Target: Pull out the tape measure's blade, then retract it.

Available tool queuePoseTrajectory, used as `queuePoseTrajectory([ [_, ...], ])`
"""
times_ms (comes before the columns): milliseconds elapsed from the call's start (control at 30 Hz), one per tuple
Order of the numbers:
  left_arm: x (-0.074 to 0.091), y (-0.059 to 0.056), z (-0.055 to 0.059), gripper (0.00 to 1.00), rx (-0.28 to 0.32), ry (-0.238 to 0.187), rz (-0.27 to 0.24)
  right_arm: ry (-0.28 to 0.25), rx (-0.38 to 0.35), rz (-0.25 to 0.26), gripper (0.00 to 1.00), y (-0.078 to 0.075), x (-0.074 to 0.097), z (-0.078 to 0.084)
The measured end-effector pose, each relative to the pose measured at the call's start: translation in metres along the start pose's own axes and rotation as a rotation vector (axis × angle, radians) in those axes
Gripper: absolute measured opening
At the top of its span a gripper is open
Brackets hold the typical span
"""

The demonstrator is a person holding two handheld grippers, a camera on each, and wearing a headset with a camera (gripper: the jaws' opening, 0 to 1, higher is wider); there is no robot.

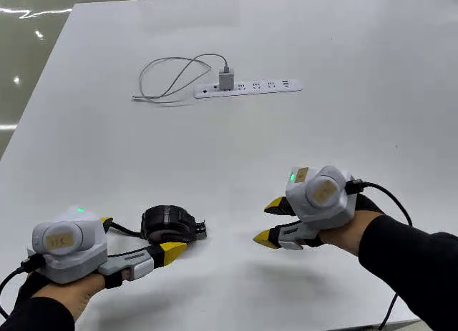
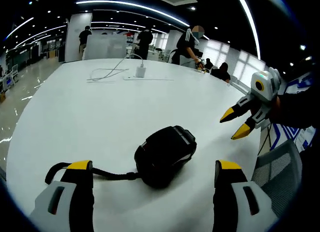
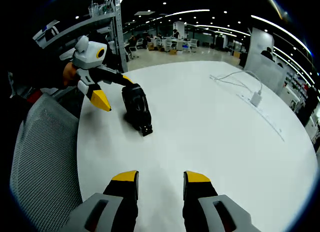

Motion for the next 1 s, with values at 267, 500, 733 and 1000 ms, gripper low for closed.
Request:
queuePoseTrajectory([
  [267, 0.023, 0.005, -0.005, 0.99, -0.105, -0.044, 0.051, -0.026, -0.025, 0.037, 0.38, -0.01, 0.027, 0.017],
  [500, 0.043, 0.017, -0.002, 0.99, -0.169, -0.011, 0.049, -0.06, -0.052, 0.064, 0.48, -0.019, 0.052, 0.034],
  [733, 0.056, 0.025, 0.002, 0.99, -0.221, 0.025, 0.051, -0.051, -0.096, 0.121, 0.55, -0.034, 0.064, 0.063],
  [1000, 0.071, 0.036, 0.019, 0.99, -0.245, 0.076, 0.035, -0.029, -0.116, 0.161, 0.62, -0.039, 0.084, 0.087],
])
Point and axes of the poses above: the centre of the closed fingertips' face, and the gripper's own axes: x roughly backward along the fingers, y roughly to its left, z roughly out of its underside, the point moved 5 cm from there along x, roughly backward along the fingers, and after that the axes turned 7 degrees about z, right-handed, at the moved point
